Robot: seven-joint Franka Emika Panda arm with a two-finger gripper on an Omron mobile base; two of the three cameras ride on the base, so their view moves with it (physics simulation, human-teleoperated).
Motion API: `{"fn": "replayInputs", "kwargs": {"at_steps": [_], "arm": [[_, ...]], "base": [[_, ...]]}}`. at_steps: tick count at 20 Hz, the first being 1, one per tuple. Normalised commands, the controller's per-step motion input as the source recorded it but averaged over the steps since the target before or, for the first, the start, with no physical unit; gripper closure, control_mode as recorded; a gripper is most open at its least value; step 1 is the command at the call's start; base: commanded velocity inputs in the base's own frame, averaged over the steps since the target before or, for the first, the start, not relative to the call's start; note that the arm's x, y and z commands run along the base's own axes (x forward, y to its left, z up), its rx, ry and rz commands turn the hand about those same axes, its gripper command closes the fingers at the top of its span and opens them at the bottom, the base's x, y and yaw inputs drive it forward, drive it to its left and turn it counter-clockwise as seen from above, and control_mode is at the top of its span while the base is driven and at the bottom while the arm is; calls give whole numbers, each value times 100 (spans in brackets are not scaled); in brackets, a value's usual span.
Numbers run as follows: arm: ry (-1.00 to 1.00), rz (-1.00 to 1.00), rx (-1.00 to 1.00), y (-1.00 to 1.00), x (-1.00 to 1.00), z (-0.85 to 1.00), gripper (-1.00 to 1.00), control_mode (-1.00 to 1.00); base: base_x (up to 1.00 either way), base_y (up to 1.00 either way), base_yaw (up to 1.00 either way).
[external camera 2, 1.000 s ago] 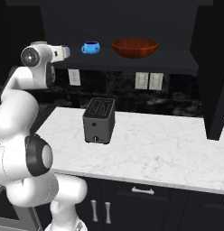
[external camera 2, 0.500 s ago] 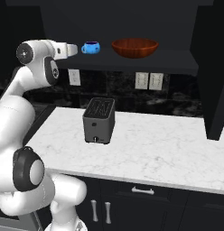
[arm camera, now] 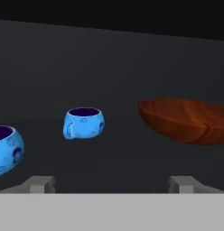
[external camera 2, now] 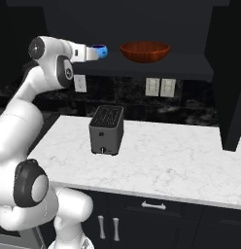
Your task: Gather all objects into one cabinet and sort the glasses and bowls to opposite sides.
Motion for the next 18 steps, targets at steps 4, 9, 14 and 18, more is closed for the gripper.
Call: {"fn": "replayInputs", "kwargs": {"at_steps": [4, 9, 14, 18], "arm": [[8, -6, 10, -70, -1, 1, -100, -100], [6, -9, 16, -61, -21, -1, -100, -100], [0, -9, 24, -52, 0, 0, -100, -100], [0, -13, 31, -40, 1, 0, -100, -100]], "base": [[0, 0, 0], [0, 0, 0], [0, 0, 0], [0, 0, 0]]}}
